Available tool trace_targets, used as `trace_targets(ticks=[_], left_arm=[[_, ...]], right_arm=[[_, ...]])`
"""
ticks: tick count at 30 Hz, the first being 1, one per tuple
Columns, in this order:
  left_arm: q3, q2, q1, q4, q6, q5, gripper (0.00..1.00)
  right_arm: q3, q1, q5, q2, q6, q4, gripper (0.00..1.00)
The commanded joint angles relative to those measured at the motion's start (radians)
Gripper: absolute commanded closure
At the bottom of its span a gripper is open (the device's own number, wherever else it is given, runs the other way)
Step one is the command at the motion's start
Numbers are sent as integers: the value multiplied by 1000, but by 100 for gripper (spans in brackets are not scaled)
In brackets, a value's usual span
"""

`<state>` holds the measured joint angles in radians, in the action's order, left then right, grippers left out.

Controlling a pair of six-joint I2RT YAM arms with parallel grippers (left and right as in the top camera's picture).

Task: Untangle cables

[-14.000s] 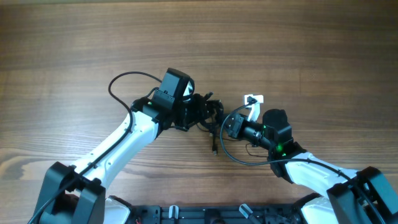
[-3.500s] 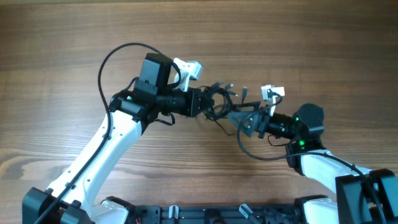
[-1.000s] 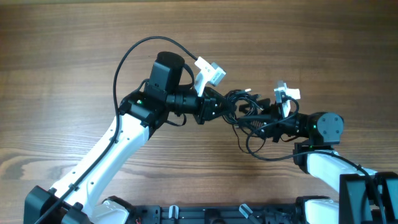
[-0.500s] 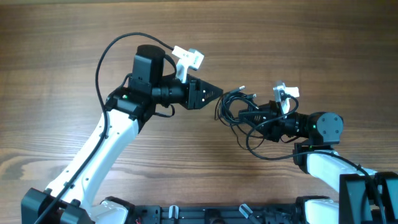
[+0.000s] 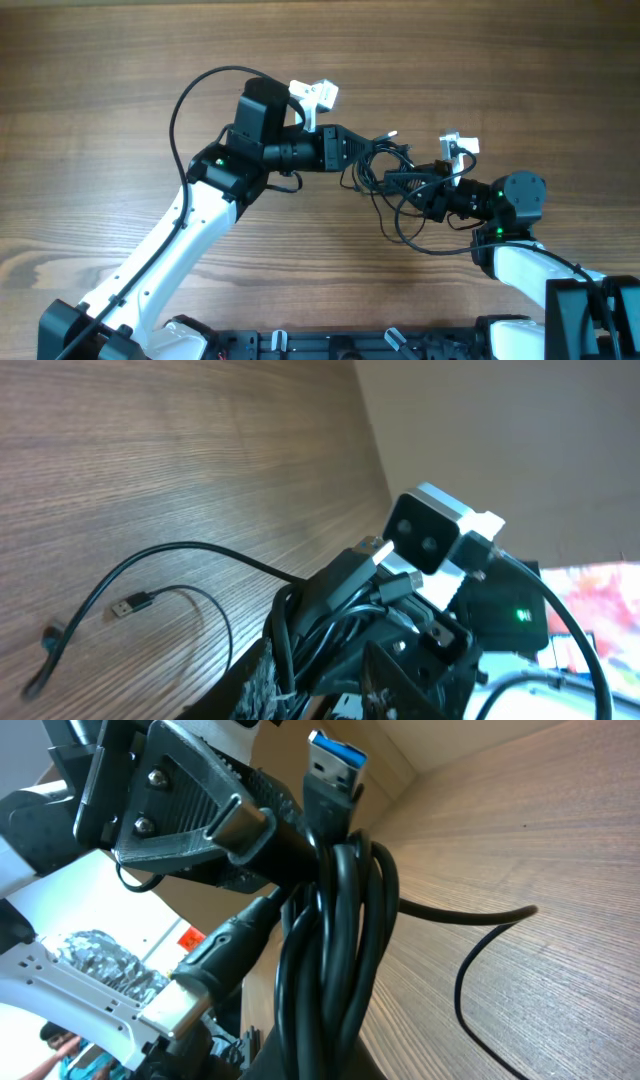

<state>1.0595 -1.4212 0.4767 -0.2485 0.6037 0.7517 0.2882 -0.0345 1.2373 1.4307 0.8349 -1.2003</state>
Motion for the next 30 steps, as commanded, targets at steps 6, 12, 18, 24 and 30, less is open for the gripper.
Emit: trace_targets(ticks=[6, 12, 18, 24, 30], left_arm=[[9, 13, 78, -131, 185, -148, 72], [9, 13, 98, -115, 253, -132, 71], [9, 13, 98, -43, 325, -106, 66], [9, 28, -48, -39, 325, -101, 63], [8, 28, -10, -43, 325, -88, 59]], right_arm=[[5, -5, -24, 0, -32, -9, 96], [5, -5, -34, 0, -32, -6, 96], [5, -5, -33, 0, -51, 45, 96], [5, -5, -52, 0, -47, 47, 96], [5, -5, -71, 0, -48, 51, 95]])
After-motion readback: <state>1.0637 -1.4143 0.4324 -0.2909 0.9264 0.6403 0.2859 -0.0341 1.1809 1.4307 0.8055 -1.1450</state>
